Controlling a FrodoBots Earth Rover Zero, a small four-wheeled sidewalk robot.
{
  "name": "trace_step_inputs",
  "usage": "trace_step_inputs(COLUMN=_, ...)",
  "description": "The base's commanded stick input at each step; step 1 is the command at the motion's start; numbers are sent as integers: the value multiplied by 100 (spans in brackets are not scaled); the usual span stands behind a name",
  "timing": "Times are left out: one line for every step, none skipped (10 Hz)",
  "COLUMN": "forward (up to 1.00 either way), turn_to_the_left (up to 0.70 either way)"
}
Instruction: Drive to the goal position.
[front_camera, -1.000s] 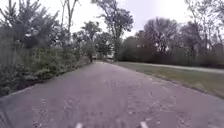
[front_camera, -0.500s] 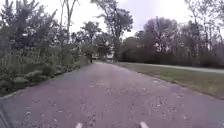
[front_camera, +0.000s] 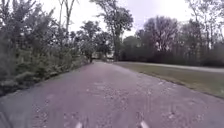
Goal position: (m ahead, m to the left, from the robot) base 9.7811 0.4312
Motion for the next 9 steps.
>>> trace_step_inputs(forward=70, turn_to_the_left=0)
trace_step_inputs(forward=70, turn_to_the_left=0)
trace_step_inputs(forward=70, turn_to_the_left=0)
trace_step_inputs(forward=70, turn_to_the_left=0)
trace_step_inputs(forward=70, turn_to_the_left=0)
trace_step_inputs(forward=70, turn_to_the_left=0)
trace_step_inputs(forward=70, turn_to_the_left=0)
trace_step_inputs(forward=70, turn_to_the_left=0)
trace_step_inputs(forward=70, turn_to_the_left=0)
